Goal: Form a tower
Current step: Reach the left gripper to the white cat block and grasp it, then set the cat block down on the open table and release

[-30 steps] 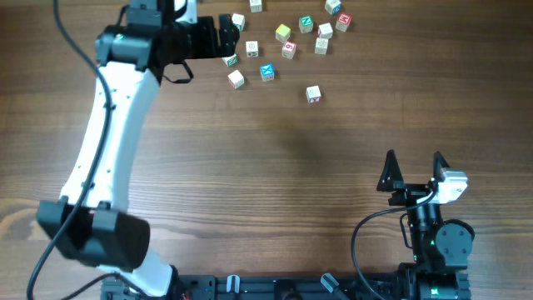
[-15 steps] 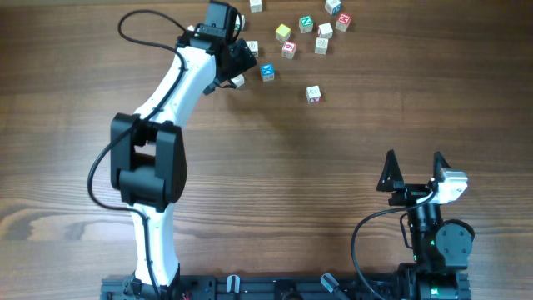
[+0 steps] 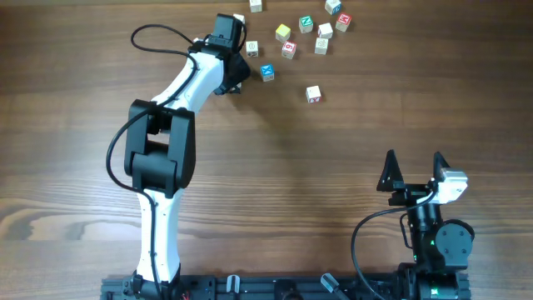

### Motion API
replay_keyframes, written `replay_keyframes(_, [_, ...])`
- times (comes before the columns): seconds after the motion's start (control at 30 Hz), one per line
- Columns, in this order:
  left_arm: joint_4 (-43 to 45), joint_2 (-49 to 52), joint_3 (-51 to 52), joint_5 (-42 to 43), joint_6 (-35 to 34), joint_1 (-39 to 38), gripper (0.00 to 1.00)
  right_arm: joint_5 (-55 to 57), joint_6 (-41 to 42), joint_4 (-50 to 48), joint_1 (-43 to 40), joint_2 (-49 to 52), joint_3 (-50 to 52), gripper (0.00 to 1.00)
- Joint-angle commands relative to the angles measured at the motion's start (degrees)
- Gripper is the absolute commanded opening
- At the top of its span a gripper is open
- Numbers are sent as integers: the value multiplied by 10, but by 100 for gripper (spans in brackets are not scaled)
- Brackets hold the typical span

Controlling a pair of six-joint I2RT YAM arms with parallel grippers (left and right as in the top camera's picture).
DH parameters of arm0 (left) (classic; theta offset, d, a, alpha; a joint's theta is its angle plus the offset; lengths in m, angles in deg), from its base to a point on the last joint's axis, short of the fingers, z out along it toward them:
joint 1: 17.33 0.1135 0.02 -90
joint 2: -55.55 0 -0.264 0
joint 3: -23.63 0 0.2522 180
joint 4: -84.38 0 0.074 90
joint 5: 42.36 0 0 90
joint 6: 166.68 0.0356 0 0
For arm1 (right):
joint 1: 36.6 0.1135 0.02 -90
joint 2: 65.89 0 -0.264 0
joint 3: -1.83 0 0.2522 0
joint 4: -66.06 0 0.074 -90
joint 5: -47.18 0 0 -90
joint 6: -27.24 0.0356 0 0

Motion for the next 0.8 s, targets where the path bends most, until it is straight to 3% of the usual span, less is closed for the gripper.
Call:
replay_keyframes(0.0, [-53,-6,-9,-2,69,5,29,-9,4,-1,2,-4,1,100])
replay_keyframes(0.03, [-80,-23,-14,-2,99,8,25,-9,4,-1,2,-4,1,100])
replay_keyframes(0.17, [-221,-146,-46,-26,207,28,25,-9,5,-1,2,-4,1,100])
replay_keyframes(0.3, [-338,-301,-47,-26,265,36,25,-9,4,-1,2,-4,1,100])
replay_keyframes(0.47, [-409,-512,-47,-25,269,34,26,-9,4,-1,2,-4,1,100])
replay_keyframes(0.63, [-504,-631,-29,-16,269,20,19,-9,4,-1,2,-4,1,100])
replay_keyframes(0.77, [-501,-699,85,-14,269,19,18,-9,4,-1,2,-4,1,100])
